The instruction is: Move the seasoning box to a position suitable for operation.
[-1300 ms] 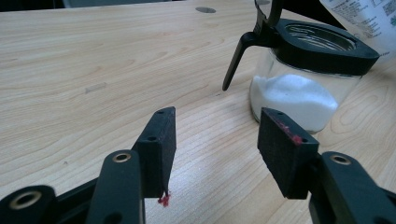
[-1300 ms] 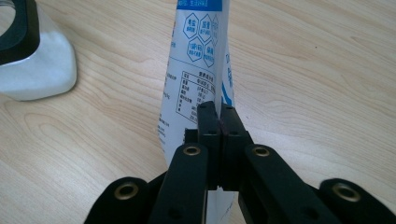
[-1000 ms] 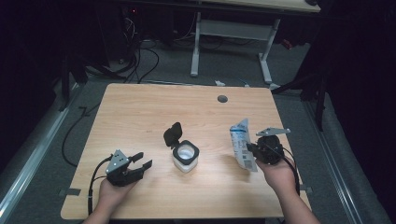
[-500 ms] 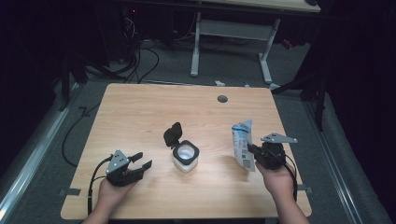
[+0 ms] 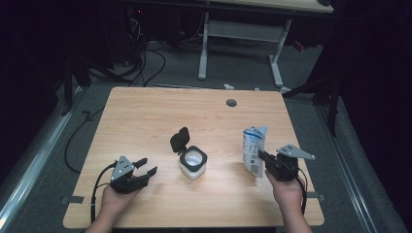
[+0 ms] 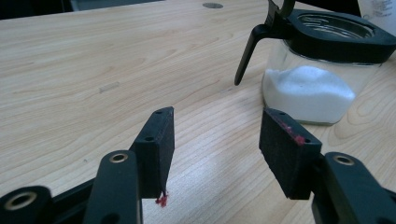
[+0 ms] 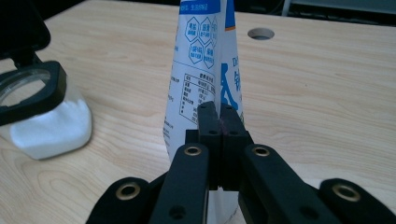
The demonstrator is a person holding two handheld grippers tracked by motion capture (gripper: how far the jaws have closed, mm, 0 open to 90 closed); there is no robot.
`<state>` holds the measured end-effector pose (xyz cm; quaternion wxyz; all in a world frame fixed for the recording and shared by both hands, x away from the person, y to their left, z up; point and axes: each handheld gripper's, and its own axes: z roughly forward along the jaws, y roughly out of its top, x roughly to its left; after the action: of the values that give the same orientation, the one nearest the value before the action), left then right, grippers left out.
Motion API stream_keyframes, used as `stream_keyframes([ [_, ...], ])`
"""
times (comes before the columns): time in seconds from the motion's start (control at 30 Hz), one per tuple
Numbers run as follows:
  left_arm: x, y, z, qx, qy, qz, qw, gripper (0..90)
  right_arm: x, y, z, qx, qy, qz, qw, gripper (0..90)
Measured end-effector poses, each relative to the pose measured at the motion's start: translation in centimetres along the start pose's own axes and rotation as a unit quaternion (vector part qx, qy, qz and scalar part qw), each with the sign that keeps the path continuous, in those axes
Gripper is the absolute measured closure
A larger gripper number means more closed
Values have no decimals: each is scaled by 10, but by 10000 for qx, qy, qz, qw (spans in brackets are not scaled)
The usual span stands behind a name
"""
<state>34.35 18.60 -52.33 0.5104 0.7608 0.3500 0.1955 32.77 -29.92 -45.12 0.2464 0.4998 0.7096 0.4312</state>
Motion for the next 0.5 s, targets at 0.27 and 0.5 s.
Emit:
stream_keyframes([
  [0.27, 7, 0, -10, -31, 187, -17, 9998, 459, -2, -15, 7, -366, 39, 117, 9993, 900],
  [0.5, 22, -4, -24, -119, 406, -276, 9987, 459, -6, -21, 7, -783, 0, 163, 9968, 900],
])
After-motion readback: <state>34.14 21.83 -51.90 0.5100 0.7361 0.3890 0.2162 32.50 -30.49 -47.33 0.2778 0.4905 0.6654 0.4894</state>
